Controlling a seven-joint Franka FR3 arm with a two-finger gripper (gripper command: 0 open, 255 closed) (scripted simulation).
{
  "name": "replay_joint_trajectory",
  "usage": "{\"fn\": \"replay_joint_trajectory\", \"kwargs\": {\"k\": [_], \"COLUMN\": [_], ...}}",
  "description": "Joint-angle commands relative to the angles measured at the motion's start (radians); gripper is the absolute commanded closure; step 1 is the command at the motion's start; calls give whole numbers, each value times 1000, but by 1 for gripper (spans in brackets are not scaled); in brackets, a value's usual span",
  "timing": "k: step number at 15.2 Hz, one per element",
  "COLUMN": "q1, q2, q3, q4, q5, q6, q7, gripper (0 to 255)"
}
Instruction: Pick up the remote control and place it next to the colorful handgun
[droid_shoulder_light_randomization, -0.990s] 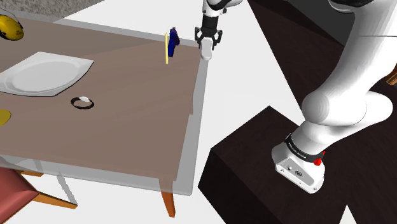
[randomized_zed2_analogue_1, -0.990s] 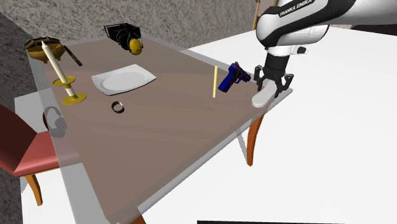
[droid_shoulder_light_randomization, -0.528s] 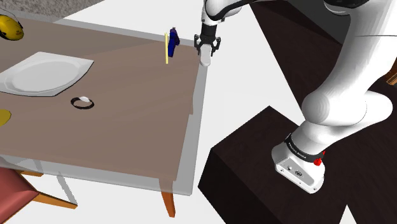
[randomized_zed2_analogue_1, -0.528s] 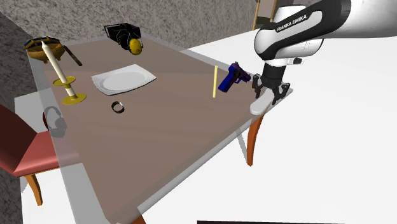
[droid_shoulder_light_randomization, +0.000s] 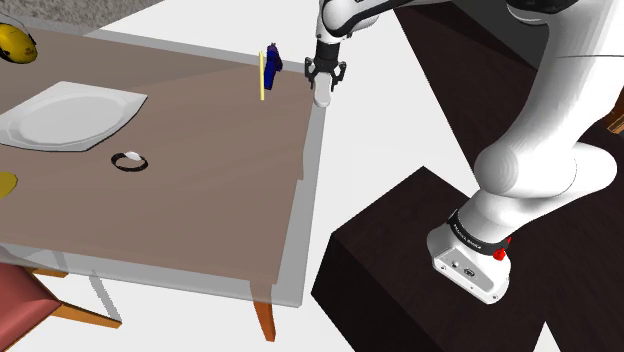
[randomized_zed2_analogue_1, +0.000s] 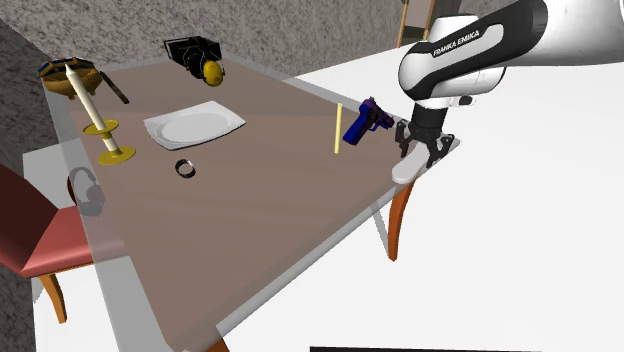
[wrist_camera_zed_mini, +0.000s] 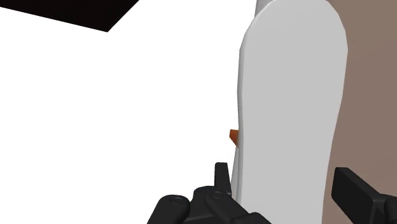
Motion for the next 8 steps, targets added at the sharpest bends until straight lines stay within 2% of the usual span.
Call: {"fn": "replay_joint_trajectory", "kwargs": {"k": [1,2,7,8], "q1": [0,0,0,-3], "q2": [0,0,0,-15], "q3": [0,0,0,7], "q4": [0,0,0,14], "q5": [0,0,0,11], "q6": [0,0,0,-26], "q7": [0,0,0,-7], "gripper": [255,0,0,0]}}
